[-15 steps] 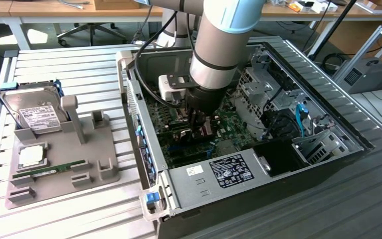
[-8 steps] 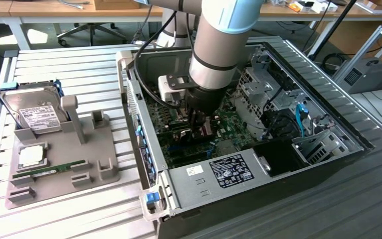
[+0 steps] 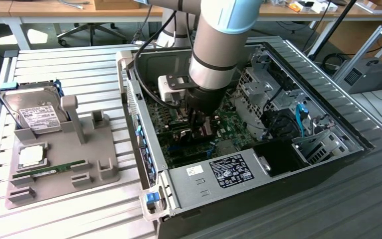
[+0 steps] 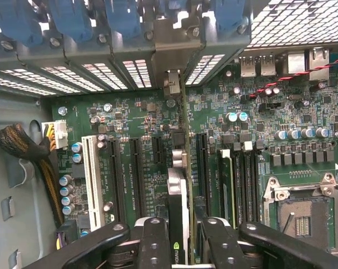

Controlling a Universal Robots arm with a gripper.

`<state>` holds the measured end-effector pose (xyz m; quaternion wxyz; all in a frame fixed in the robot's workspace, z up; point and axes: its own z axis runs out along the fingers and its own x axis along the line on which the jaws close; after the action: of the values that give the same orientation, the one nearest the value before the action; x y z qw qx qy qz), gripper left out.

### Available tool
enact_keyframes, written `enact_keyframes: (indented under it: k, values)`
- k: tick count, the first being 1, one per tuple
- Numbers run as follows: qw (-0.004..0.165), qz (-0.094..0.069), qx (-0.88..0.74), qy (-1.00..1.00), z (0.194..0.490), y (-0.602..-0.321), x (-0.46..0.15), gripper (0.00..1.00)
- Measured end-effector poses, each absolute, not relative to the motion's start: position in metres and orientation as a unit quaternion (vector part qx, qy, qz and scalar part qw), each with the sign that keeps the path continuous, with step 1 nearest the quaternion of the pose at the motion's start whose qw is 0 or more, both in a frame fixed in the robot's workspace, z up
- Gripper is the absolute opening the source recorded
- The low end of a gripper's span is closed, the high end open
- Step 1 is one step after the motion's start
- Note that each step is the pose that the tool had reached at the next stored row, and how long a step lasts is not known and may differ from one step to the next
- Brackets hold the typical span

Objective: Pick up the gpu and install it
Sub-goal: 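Insert the gpu into the slot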

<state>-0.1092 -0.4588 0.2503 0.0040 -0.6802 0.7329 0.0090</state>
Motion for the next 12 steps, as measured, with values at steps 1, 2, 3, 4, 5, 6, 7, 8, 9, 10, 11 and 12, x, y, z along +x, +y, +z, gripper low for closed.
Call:
enact_keyframes:
  k: [1,2,3,4,5,6,7,8,9,10,11,12]
  values:
    - [0.006,0.008,-0.68,0.733,0.2503,-0.4588,-0.1093,0.27]
    - [0.006,0.007,-0.68,0.733,0.2503,-0.4588,-0.1094,0.27]
    - [0.008,0.006,-0.68,0.733,0.2503,-0.4588,-0.1099,0.27]
    - [0.009,0.004,-0.68,0.733,0.2504,-0.4588,-0.1102,0.27]
    - [0.012,0.002,-0.68,0.733,0.2504,-0.4588,-0.1107,0.27]
    - [0.014,0.0,-0.68,0.733,0.2503,-0.4588,-0.111,0.27]
    - [0.014,0.0,-0.68,0.733,0.2502,-0.4588,-0.111,0.27]
    - [0.014,0.0,-0.68,0.733,0.2502,-0.4588,-0.111,0.27]
    - [0.014,0.0,-0.68,0.733,0.25,-0.4588,-0.111,0.27]
    - [0.014,0.0,-0.68,0.733,0.2495,-0.4588,-0.1109,0.27]
    - [0.014,0.0,-0.68,0.733,0.2494,-0.4588,-0.111,0.27]
    - [0.014,0.0,-0.68,0.733,0.2493,-0.4588,-0.1109,0.27]
